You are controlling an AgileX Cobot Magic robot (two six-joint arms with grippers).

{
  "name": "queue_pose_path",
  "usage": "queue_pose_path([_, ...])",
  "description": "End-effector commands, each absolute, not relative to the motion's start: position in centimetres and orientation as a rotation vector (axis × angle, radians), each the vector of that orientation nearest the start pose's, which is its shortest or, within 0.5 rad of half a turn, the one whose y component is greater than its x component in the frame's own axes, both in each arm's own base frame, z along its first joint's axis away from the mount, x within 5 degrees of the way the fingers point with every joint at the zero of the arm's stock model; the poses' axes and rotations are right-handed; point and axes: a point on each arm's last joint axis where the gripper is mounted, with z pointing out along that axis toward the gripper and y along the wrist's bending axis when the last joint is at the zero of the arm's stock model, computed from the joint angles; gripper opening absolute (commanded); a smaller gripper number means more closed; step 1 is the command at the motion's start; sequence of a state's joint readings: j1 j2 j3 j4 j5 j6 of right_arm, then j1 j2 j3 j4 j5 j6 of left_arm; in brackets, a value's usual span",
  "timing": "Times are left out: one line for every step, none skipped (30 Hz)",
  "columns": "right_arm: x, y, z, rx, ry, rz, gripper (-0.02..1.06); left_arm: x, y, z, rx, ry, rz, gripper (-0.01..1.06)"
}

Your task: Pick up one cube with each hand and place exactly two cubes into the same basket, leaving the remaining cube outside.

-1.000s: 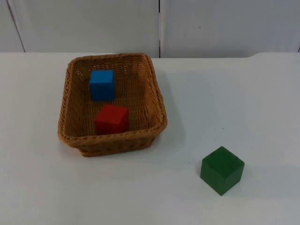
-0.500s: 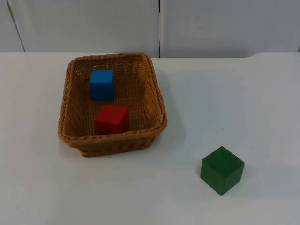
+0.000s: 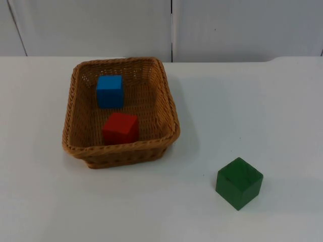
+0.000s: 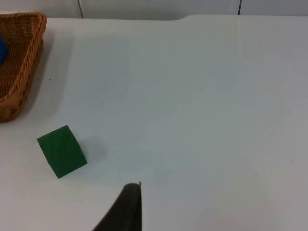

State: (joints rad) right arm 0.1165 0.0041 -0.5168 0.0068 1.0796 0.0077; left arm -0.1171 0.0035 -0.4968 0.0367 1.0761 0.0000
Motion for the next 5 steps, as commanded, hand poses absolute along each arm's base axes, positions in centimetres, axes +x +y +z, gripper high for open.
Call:
queue_pose_path([-0.73, -0.01, 27.99, -0.105, 2.045, 0.086, 1.05, -0.44, 0.33, 27.41, 0.076, 2.064, -0.002, 1.05])
queue_pose_path([-0.73, -0.01, 27.99, -0.105, 2.045, 0.086, 1.05, -0.44, 0.33, 27.41, 0.076, 2.064, -0.002, 1.05])
queue_pose_path([-0.73, -0.01, 27.99, -0.105, 2.045, 0.086, 1.05, -0.45, 0.33, 27.41, 0.059, 2.064, 0.008, 1.05])
queue_pose_path([-0.73, -0.01, 27.99, -0.105, 2.045, 0.086, 1.05, -0.45, 0.32, 27.41, 0.047, 2.065, 0.016, 1.05])
queue_pose_path([-0.73, -0.01, 27.99, -0.105, 2.045, 0.086, 1.05, -0.45, 0.31, 27.41, 0.033, 2.065, 0.024, 1.05])
